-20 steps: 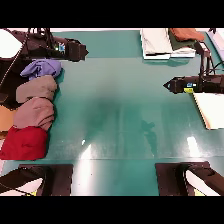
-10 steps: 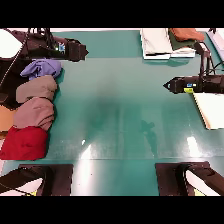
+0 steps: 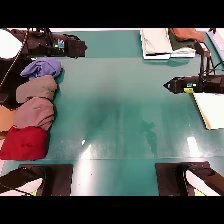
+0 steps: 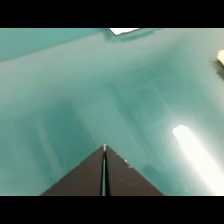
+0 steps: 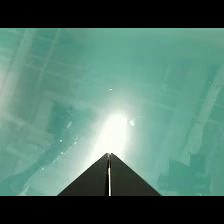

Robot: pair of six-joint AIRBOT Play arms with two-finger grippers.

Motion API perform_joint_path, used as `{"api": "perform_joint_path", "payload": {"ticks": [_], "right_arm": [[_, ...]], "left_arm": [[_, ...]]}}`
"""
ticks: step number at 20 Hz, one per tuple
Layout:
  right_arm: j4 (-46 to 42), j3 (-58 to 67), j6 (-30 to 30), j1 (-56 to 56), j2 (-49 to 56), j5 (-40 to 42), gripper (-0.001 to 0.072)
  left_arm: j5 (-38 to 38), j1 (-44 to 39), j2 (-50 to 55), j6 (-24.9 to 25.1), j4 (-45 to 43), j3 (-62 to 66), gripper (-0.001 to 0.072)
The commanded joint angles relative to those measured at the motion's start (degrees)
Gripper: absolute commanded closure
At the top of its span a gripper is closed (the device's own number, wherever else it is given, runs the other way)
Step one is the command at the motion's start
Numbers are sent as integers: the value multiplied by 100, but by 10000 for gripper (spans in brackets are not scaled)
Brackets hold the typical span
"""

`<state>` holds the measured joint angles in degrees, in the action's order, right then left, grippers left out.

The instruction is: Fold the shirts.

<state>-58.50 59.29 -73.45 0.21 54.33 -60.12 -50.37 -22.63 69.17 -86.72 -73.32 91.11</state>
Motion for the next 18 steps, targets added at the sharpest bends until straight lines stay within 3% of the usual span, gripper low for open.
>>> {"api": "perform_joint_path", "payload": {"ticks": [1,2,3,5,11,15,18], "right_arm": [[2,2,0,7,4,13,691],[4,2,-2,7,4,13,691],[2,2,-2,7,4,11,690],[2,2,-2,7,4,9,690],[2,2,0,7,4,9,690],[2,2,0,7,9,4,691],[2,2,0,7,11,-87,691]], "left_arm": [[168,31,17,15,-1102,2,616],[166,103,44,-98,-1552,2,270],[170,245,109,-400,-1969,2,104],[153,807,321,-787,-2470,2,103],[205,2531,1725,-949,-2417,2,103],[787,2957,2717,-949,-2376,2,103],[1624,2981,3128,-949,-2358,2,103]]}}
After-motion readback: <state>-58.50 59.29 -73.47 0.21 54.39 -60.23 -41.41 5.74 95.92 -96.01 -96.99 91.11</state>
